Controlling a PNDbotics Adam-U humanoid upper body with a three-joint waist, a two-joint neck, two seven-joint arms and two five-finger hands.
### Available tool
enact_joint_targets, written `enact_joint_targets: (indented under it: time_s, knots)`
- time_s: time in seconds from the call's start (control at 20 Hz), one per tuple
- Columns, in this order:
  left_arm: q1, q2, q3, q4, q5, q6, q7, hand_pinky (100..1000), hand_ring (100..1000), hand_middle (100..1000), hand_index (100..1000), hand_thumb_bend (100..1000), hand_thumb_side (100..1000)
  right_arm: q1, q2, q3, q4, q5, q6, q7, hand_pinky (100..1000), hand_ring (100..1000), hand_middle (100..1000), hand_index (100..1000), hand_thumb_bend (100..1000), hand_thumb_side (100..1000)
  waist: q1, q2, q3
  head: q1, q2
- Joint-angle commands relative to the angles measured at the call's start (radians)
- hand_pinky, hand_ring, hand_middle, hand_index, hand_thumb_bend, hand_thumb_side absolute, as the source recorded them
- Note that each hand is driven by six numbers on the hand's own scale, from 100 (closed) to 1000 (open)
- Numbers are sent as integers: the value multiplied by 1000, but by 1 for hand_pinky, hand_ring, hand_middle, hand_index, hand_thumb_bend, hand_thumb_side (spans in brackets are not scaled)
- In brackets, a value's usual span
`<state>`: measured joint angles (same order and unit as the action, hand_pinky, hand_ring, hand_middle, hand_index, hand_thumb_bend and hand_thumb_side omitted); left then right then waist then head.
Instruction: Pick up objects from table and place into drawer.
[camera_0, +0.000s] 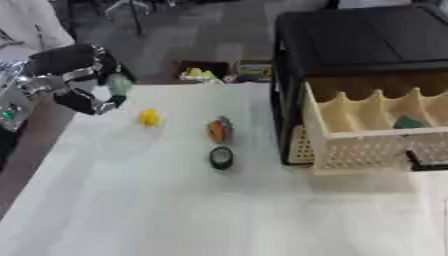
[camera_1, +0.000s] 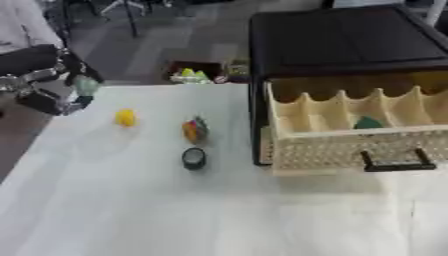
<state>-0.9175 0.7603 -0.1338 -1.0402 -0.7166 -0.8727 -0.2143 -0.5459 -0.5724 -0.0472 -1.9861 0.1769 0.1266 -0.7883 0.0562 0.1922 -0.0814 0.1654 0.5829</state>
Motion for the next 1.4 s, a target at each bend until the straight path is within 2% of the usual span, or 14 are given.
enact_joint_targets:
  time_s: [0.05, 0.3, 0.35, 0.4, 0.7, 0.75, 0.8, 1.4]
  knots:
    - [-36, 8, -19, -59, 55, -6, -23, 100, 333, 251, 647, 100, 244, -15, -9, 2, -14, -4, 9, 12, 276, 460, 497, 641, 100, 535, 2, -27, 0, -11, 16]
    - [-80, -38, -56, -116, 136, 2, -59, 100, 331, 249, 646, 100, 244, -13, 2, 7, -14, -3, 19, 18, 286, 461, 499, 642, 100, 522, 9, -53, -4, -14, 25]
    - [-89, -47, -62, -123, 151, 5, -69, 100, 331, 249, 646, 100, 244, -12, 4, 8, -14, -3, 21, 19, 290, 462, 500, 643, 100, 546, 10, -57, -5, -15, 26]
    - [-99, -59, -68, -129, 167, 8, -78, 100, 330, 248, 645, 100, 245, -13, 7, 9, -14, -4, 22, 20, 293, 463, 499, 643, 100, 514, 11, -62, -8, -15, 27]
    - [-146, -142, -89, -149, 256, 30, -155, 100, 325, 244, 640, 100, 245, -13, 21, 11, -14, -6, 26, 20, 303, 464, 500, 644, 100, 501, 15, -79, -19, -14, 31]
    - [-153, -153, -92, -152, 270, 33, -169, 100, 325, 243, 639, 100, 317, -13, 23, 11, -14, -6, 26, 20, 305, 464, 501, 644, 100, 515, 15, -80, -20, -14, 31]
    - [-160, -165, -95, -156, 285, 37, -182, 100, 324, 243, 638, 100, 246, -13, 25, 11, -14, -6, 27, 20, 306, 465, 501, 644, 100, 496, 16, -82, -22, -14, 32]
    - [-222, -273, -101, -195, 474, 115, -285, 100, 315, 236, 627, 100, 251, -23, 51, 25, -14, -12, 39, 39, 303, 462, 498, 643, 100, 487, 25, -97, -44, -21, 37]
